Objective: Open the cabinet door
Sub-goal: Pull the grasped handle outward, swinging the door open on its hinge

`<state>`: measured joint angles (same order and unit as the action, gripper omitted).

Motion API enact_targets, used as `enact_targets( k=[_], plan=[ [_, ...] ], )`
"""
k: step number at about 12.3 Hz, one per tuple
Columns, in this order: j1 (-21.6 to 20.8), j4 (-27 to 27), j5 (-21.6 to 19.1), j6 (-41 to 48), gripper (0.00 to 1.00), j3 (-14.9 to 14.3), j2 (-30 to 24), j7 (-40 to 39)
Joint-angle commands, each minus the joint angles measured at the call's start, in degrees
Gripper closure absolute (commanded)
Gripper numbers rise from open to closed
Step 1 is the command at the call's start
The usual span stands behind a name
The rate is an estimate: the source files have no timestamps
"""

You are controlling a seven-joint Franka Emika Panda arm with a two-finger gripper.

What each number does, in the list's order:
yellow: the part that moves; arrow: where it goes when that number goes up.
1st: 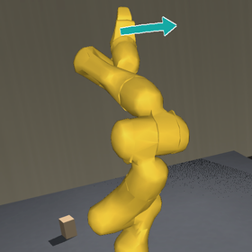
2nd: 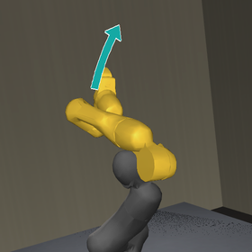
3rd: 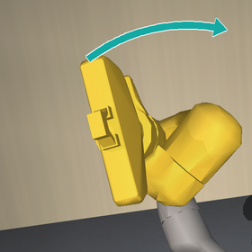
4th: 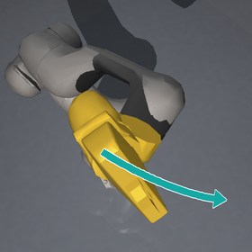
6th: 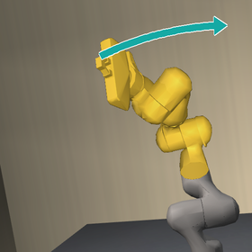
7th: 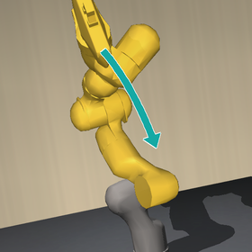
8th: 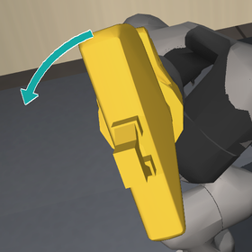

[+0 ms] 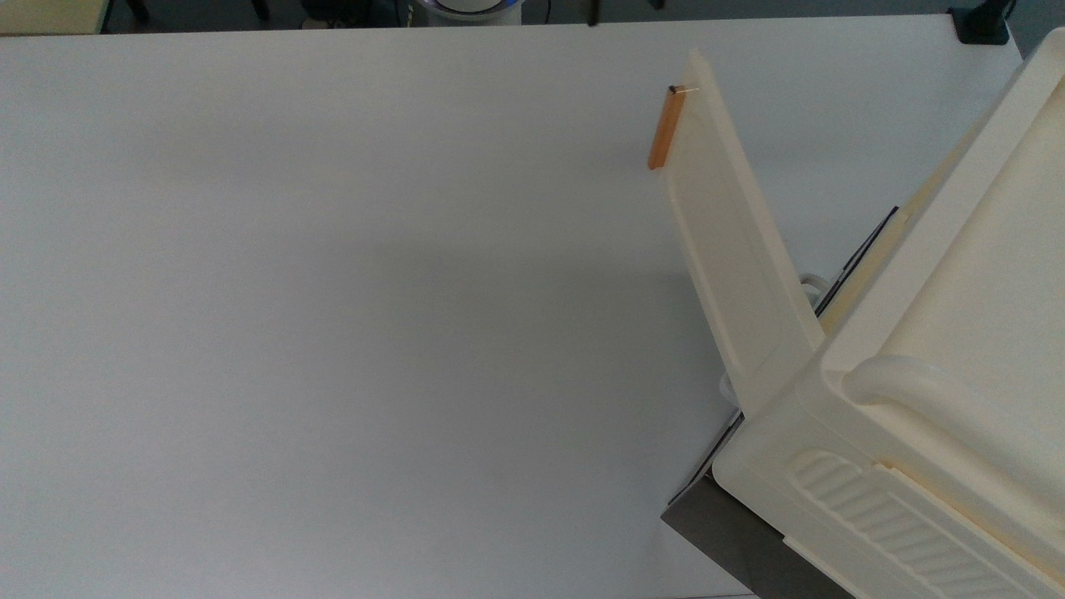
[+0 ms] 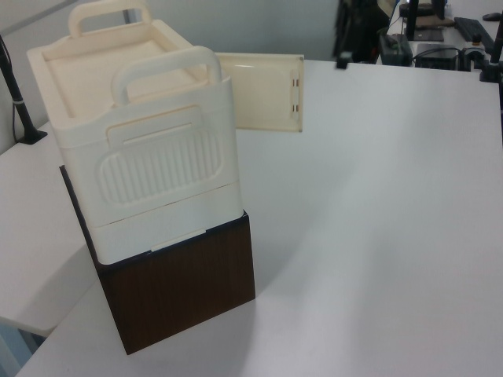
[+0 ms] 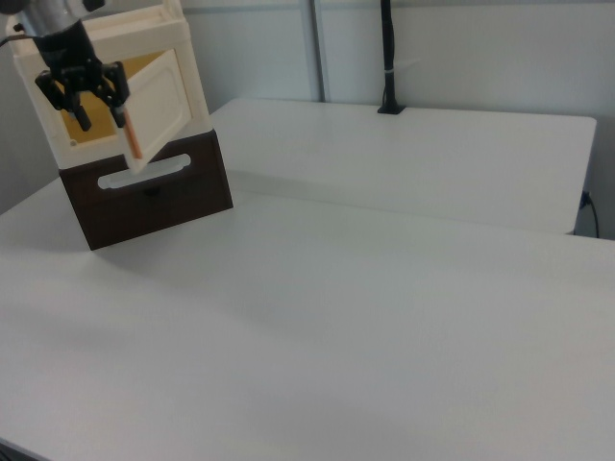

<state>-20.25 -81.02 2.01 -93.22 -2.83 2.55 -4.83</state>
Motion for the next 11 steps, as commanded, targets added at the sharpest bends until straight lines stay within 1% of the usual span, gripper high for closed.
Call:
enact_targets(
  k=[1, 2, 5, 6, 7, 9, 11],
  plan=[
    [7.31, -3.44, 0.36, 6.20, 0.00, 1.16, -3.95, -0.71],
    [10.37, -3.27, 0.80, 7.17, 0.00, 1.34, -4.04, 1.90],
    [16.18, -3.62, 0.63, 7.35, 0.00, 2.04, -4.13, 13.14],
    [19.86, -3.97, 0.63, 7.35, 0.00, 3.69, -4.13, 15.18],
    [22.94, -5.45, 0.63, 7.18, 0.00, 4.41, -4.30, 14.94],
    [26.20, -8.44, 0.54, 5.52, 0.00, 4.50, -4.92, 11.97],
    [26.84, -9.51, 0.54, 4.81, 0.00, 4.50, -5.01, 9.24]
  ],
)
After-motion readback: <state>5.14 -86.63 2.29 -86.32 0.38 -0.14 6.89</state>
